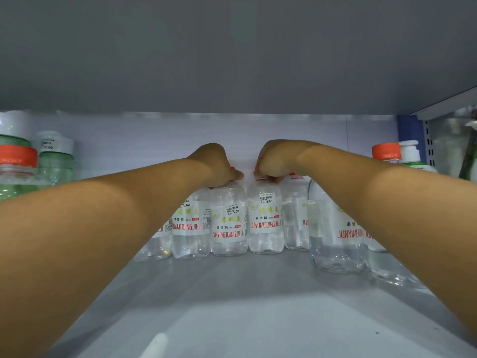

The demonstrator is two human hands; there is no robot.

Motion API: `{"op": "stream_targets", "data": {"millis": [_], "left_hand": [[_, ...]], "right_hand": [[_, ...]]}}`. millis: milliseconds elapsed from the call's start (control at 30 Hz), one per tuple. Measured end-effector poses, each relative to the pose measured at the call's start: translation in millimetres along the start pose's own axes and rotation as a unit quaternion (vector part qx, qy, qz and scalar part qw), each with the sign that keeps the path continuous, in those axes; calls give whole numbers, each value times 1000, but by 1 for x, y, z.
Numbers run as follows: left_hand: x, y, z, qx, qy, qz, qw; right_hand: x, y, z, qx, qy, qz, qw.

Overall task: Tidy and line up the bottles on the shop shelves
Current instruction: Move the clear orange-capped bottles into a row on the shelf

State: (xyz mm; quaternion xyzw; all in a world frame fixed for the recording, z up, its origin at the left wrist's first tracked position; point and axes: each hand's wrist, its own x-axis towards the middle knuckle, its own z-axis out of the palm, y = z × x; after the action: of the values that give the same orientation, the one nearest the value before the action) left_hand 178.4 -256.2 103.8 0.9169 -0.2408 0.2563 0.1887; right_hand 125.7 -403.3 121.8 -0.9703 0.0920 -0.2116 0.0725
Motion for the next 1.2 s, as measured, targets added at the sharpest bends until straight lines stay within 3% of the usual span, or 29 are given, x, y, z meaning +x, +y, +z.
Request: {"op": "stream_targets", "data": {"millis": [367,500,567,600,700,767,833,967,1100,1200], "left_hand": [[5,-2,2,22,-20,3,1000],[-8,14,-8,-12,25,31,999],[-18,32,-19,-102,36,67,992],[-23,42,-22,-155,6,89,984],[-40,75,-20,-220,-160,147,951],[-46,93,-9,-197,-210,163,944],[-52,105,5,-187,-201,171,946],[-58,110,15,-234,-170,143,946],[-68,78,-20,-167,-161,119,965],[-87,33,-45,-145,-152,75,975]], "right_hand": [[4,-2,0,-92,30,-24,995],[-19,-5,-41,-109,142,-67,982],[-38,5,-73,-97,226,-78,966],[-50,13,-88,-108,235,-73,963],[-79,44,-112,-147,125,-22,981],[-95,68,-114,-158,56,9,986],[-108,91,-109,-139,18,27,990],[-128,115,-88,2,-55,23,998],[-142,121,-90,70,-54,10,996],[-146,119,-93,30,-39,19,999]]}}
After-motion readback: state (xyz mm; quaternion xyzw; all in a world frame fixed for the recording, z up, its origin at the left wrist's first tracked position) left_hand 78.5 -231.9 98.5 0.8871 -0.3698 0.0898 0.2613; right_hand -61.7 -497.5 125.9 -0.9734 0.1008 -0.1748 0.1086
